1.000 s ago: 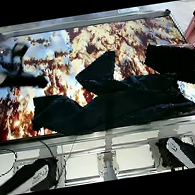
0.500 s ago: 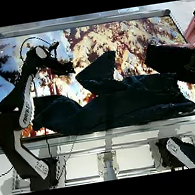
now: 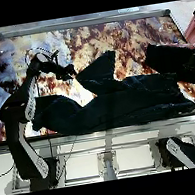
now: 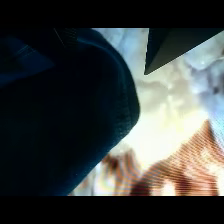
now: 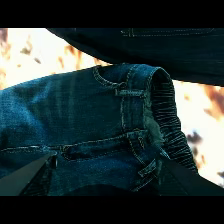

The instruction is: Fold the clothes and pants, and hang the long-sleeved shirts on hangers.

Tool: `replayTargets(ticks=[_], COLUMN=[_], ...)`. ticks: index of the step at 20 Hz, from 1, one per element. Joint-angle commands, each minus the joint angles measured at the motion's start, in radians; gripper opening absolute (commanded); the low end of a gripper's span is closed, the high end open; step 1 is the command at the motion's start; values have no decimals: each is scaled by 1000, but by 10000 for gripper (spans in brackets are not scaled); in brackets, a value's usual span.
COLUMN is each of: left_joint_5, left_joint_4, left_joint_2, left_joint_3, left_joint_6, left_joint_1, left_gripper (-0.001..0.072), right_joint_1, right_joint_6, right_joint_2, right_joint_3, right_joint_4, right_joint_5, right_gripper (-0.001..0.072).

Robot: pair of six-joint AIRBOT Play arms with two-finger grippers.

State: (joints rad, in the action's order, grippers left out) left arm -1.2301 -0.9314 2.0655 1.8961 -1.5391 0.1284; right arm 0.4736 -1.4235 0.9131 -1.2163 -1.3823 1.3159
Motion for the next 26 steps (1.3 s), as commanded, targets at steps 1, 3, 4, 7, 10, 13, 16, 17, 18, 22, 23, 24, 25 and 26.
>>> replayTargets(ticks=[1,3,4,7,10,13,16,17,18,22,23,24,25,26], left_joint_5=[8,15,17,18,31,30,25,24,13,-200,-274,-358,-421,-468], left_joint_4=[35,35,35,43,72,42,-232,-360,-480,-728,-725,-725,-725,-725], left_joint_2=[26,26,26,33,41,-11,-189,-275,-364,-579,-592,-594,-591,-586], left_joint_3=[2,2,2,2,3,54,134,145,145,144,142,132,105,62], left_joint_6=[-3,-2,-3,-3,2,-3,-81,-100,-100,-60,-46,-46,-44,-42], left_joint_1=[9,14,14,27,54,46,4,-5,-6,22,23,26,30,33], left_gripper=[465,407,402,311,29,27,26,27,27,28,28,29,29,30], right_joint_1=[-1,-1,-1,-1,-1,-1,-1,-1,-1,-1,-1,-1,-1,-1], right_joint_6=[1,1,0,0,0,0,0,0,0,1,1,1,1,1], right_joint_2=[0,0,0,0,0,0,0,0,0,0,0,0,0,0], right_joint_3=[0,0,0,0,0,0,0,0,0,0,0,0,0,0], right_joint_4=[2,3,3,3,19,61,115,138,159,212,215,217,220,223], right_joint_5=[-2,-3,-3,-6,-8,-6,2,5,5,5,7,11,21,34], right_gripper=[689,689,689,689,688,688,688,688,688,688,688,688,688,688])
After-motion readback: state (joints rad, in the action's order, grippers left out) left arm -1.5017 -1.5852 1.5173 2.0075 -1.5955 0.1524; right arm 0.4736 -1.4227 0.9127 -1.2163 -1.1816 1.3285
